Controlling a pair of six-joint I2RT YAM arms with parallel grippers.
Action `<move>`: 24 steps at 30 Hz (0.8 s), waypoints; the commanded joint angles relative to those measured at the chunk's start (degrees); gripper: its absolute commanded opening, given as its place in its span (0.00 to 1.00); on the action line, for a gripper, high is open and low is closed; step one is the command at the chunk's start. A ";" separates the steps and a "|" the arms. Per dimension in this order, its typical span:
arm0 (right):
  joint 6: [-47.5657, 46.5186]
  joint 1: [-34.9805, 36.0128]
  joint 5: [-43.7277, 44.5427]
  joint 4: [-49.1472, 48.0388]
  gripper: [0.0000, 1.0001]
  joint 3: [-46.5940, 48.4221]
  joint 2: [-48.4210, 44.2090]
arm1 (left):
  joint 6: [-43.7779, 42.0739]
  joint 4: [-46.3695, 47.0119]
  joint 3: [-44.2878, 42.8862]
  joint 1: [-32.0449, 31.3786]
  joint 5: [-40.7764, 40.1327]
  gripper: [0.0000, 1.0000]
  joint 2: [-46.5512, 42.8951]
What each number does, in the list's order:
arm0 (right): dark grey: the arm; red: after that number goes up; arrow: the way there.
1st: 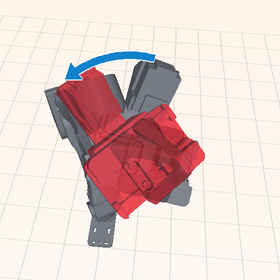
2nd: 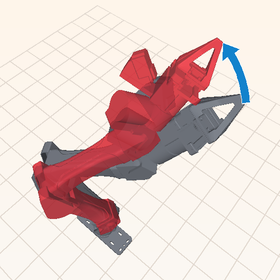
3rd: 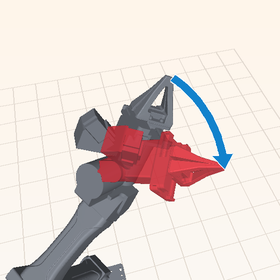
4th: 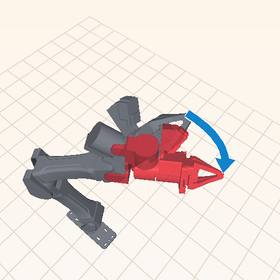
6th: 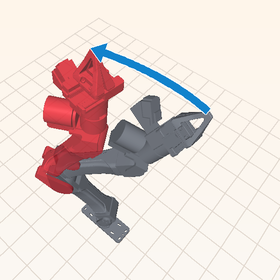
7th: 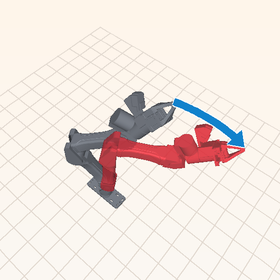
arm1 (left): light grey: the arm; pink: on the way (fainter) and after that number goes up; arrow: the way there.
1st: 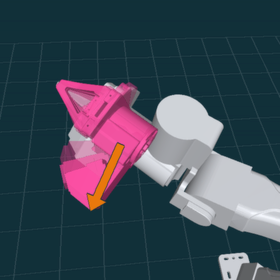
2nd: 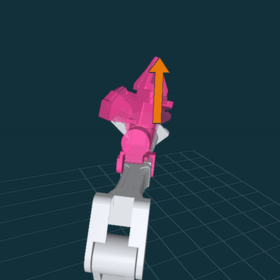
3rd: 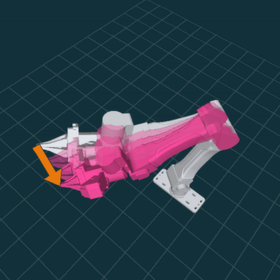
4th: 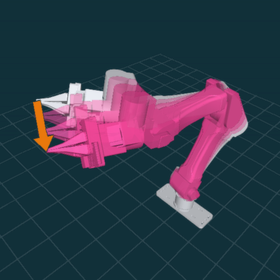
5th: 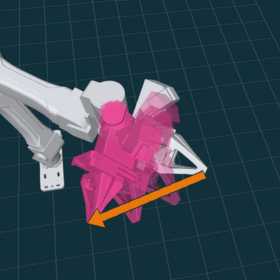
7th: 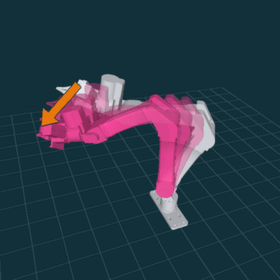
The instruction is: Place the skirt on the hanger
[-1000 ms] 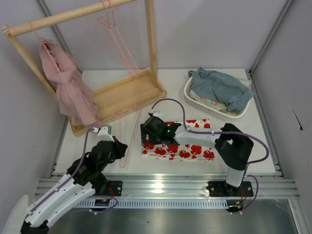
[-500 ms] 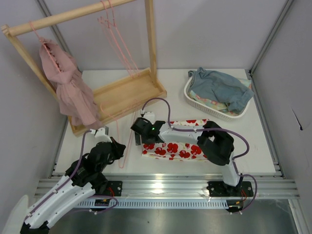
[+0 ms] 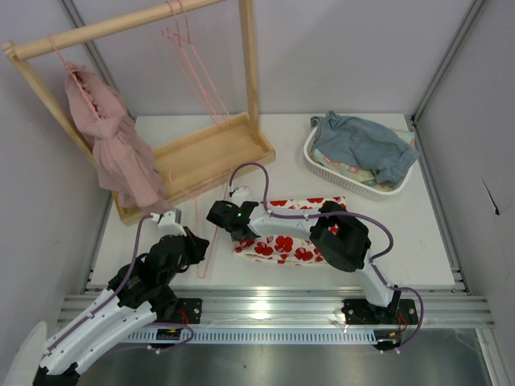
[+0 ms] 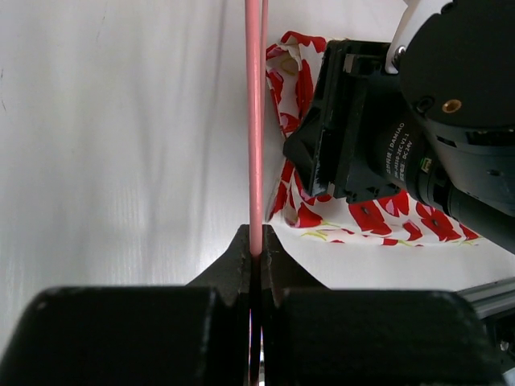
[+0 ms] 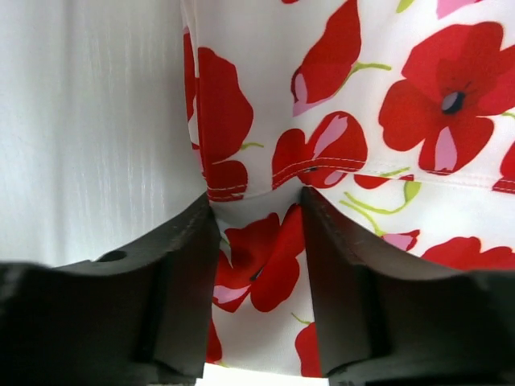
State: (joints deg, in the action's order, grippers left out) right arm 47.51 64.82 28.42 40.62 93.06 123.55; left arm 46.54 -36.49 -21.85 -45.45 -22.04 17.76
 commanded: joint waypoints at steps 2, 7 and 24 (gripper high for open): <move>0.83 0.05 2.07 4.28 0.43 0.99 4.59 | 0.13 2.48 -1.18 -1.22 -2.48 0.00 0.70; 2.24 -0.92 1.81 4.22 0.32 -2.34 3.03 | -1.19 3.35 -0.92 -3.15 -3.97 0.00 2.01; 6.28 -6.19 -10.32 -23.56 0.22 -33.55 -22.55 | -4.80 27.33 10.50 -5.96 -1.07 0.00 5.95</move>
State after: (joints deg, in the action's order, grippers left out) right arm 52.49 59.24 20.99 20.05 61.76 102.94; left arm 42.46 -20.86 -12.93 -50.26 -23.53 21.32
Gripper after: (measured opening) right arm 0.227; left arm 0.033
